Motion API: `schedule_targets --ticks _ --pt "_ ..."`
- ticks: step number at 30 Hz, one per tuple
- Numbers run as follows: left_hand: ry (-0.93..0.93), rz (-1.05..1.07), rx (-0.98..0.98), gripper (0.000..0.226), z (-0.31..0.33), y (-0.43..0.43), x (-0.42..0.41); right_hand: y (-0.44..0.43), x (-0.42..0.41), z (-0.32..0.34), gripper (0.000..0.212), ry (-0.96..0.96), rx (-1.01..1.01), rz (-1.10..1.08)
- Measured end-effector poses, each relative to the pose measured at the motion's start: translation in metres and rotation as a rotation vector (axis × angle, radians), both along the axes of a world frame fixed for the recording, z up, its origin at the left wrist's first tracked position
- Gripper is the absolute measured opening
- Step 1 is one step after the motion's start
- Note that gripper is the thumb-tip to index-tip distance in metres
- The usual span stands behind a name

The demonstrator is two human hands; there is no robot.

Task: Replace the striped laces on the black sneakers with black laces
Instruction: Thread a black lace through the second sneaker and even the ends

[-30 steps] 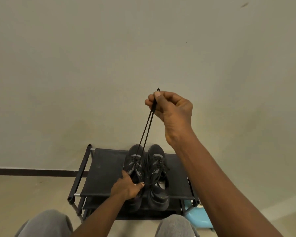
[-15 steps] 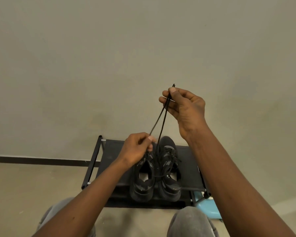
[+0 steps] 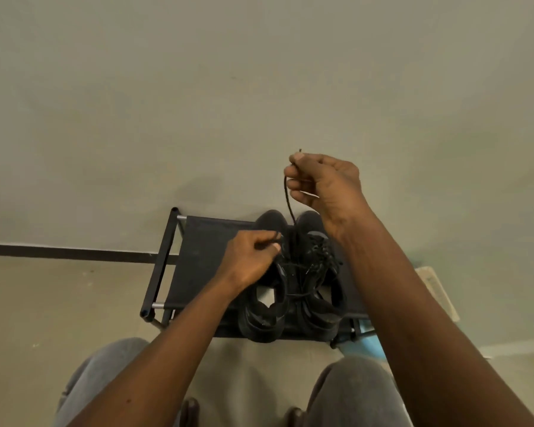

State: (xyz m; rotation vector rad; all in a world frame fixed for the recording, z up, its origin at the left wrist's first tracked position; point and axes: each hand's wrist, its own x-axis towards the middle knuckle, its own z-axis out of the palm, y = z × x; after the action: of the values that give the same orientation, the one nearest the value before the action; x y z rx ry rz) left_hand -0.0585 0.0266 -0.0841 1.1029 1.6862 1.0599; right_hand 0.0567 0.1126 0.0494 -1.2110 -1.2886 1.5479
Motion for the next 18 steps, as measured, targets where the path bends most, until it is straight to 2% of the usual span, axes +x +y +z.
schedule_targets --ticks 3,5,8,12,15,16,18 --pt "-0.152 -0.194 0.066 0.042 0.006 0.005 0.002 0.014 -0.021 0.007 0.015 -0.011 -0.043 0.16" --pt "-0.218 -0.213 0.102 0.034 0.012 0.008 0.001 0.022 -0.034 0.009 0.014 0.005 -0.063 0.209" --pt "-0.262 -0.101 0.153 0.016 0.012 0.011 -0.002 0.031 -0.049 0.001 0.014 -0.057 -0.032 0.269" --pt "-0.325 0.044 0.144 0.012 0.005 0.021 -0.004 0.026 -0.055 -0.01 0.015 -0.079 -0.059 0.309" --pt "-0.295 0.238 0.066 0.018 -0.004 0.028 -0.003 0.021 -0.058 -0.007 0.017 -0.065 -0.056 0.366" --pt "-0.312 0.252 0.037 0.022 -0.004 0.029 -0.003 0.02 -0.06 -0.003 0.017 -0.051 -0.051 0.384" --pt "-0.433 0.141 -0.003 0.034 0.001 0.03 -0.002 0.021 -0.064 0.005 0.018 -0.014 -0.05 0.4"
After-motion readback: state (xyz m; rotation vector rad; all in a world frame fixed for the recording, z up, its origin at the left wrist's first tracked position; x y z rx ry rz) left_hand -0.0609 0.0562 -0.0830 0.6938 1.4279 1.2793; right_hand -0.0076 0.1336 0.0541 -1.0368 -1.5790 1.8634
